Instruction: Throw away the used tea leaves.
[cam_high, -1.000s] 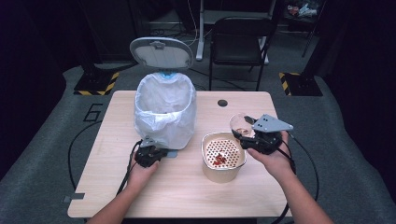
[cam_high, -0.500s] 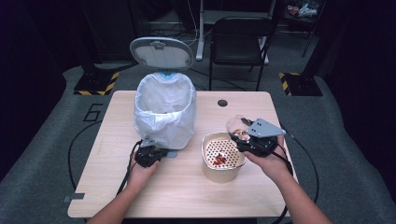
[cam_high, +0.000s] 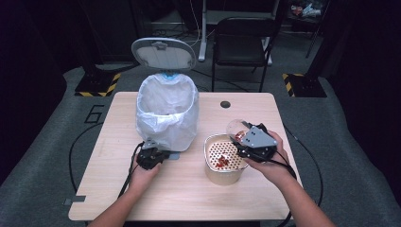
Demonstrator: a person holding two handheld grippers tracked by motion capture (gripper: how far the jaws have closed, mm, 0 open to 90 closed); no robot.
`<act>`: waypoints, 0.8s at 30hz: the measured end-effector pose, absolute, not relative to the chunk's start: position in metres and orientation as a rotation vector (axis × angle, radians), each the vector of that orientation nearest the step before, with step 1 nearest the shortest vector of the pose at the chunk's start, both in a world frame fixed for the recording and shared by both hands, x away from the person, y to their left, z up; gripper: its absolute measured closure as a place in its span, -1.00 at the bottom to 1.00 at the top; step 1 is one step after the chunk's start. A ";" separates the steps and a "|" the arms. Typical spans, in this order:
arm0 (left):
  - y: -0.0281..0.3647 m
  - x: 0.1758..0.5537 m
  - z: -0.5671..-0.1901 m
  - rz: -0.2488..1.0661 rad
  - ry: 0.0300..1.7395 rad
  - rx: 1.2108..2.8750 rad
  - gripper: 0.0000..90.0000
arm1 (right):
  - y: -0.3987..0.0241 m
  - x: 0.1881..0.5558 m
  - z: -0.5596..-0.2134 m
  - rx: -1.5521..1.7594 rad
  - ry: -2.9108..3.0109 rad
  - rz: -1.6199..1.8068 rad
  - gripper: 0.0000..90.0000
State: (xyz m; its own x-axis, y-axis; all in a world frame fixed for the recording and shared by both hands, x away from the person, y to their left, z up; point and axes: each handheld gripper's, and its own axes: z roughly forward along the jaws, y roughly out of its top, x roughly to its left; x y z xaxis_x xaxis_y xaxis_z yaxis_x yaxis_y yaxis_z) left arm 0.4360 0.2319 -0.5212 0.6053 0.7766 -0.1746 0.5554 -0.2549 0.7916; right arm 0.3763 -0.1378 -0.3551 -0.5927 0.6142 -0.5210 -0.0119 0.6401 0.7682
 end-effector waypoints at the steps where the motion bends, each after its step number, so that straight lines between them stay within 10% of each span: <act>1: 0.232 0.436 -0.521 0.315 1.059 1.945 1.00 | -0.138 0.376 -0.355 0.470 2.031 0.959 -0.17; 24: 0.232 0.436 -0.521 0.315 1.059 1.944 1.00 | -0.116 0.363 -0.374 0.181 1.961 0.648 -0.17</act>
